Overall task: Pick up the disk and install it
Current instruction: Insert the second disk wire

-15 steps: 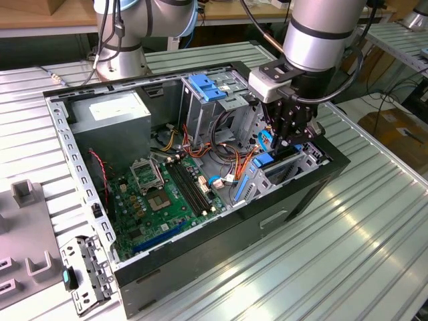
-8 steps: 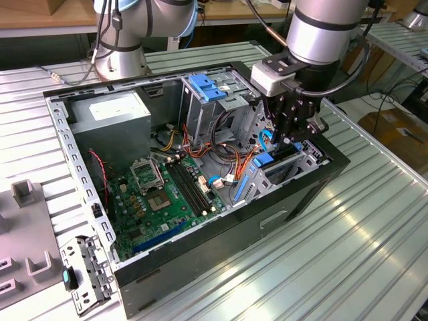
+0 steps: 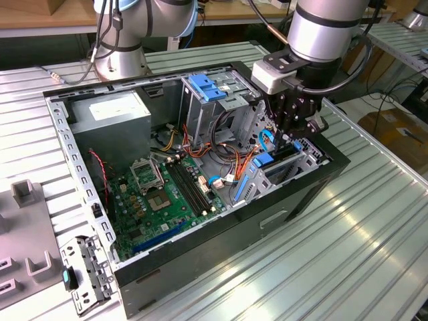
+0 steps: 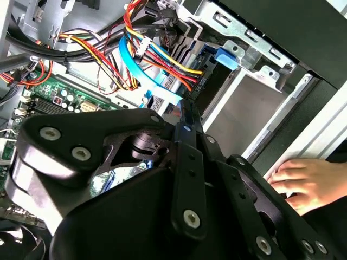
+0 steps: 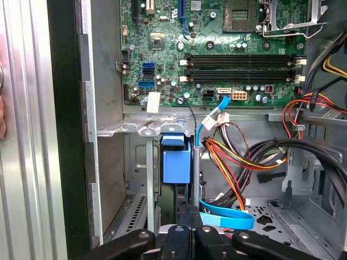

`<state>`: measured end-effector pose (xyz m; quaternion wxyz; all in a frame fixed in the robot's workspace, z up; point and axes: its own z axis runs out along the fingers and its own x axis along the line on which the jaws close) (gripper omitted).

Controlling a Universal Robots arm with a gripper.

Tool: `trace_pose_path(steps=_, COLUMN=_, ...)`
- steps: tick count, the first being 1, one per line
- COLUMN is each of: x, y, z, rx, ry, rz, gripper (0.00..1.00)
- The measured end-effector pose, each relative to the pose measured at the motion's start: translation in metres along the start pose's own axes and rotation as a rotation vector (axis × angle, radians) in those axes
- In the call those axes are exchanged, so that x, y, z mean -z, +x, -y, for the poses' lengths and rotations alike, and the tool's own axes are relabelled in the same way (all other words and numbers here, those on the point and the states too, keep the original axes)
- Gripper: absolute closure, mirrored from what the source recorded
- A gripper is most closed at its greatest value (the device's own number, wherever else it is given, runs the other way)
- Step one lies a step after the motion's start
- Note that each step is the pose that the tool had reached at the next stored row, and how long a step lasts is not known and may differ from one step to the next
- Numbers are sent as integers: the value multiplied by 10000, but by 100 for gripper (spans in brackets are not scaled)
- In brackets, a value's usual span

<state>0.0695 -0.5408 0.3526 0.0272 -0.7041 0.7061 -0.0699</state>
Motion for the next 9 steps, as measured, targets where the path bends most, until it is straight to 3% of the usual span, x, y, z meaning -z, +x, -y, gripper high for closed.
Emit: trace_pose_path(steps=9, x=3, y=0, z=1, rx=0, ry=0, rz=0, gripper=89)
